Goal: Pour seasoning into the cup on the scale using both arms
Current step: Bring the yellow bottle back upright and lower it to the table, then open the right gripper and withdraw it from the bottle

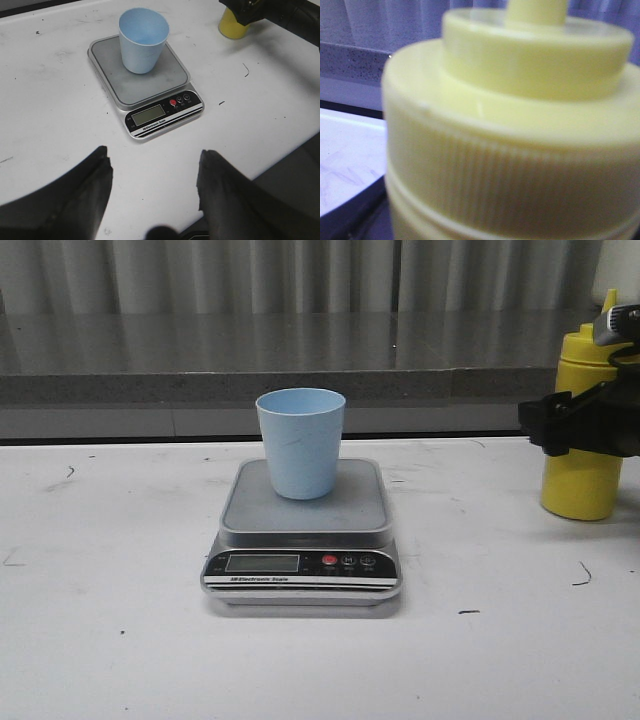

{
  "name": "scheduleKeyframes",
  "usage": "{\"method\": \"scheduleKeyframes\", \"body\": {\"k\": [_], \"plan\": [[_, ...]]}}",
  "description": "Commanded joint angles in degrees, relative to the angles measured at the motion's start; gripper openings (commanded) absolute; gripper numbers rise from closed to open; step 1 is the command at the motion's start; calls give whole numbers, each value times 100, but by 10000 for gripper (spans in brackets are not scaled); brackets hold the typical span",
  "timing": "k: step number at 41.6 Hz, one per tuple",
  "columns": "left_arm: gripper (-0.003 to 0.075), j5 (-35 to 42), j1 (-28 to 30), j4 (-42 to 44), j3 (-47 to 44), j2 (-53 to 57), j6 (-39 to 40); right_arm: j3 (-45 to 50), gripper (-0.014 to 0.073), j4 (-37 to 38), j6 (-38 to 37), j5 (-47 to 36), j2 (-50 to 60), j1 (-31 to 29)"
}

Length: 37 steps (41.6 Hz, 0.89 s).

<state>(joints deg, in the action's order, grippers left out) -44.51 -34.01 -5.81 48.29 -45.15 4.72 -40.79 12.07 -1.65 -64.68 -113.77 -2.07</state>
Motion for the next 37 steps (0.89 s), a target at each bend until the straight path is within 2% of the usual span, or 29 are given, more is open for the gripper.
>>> {"method": "scheduleKeyframes", "body": {"k": [1, 16, 27, 30, 33, 37], "plan": [[385, 395, -14, -79, 149, 16, 7, -82, 654, -39, 78, -900, 296, -23], [385, 395, -14, -79, 149, 16, 7, 797, 654, -115, 78, -900, 821, -23], [385, 395, -14, -79, 149, 16, 7, 1794, 654, -608, 78, -682, 1728, -23], [385, 395, -14, -79, 149, 16, 7, 1985, 643, -638, 18, -120, 2110, -18], [385, 395, -14, -79, 149, 16, 7, 2077, 643, -638, -176, 853, 2590, 27], [385, 395, -14, -79, 149, 16, 7, 2023, 643, -632, -597, 2543, 3371, 183]]}}
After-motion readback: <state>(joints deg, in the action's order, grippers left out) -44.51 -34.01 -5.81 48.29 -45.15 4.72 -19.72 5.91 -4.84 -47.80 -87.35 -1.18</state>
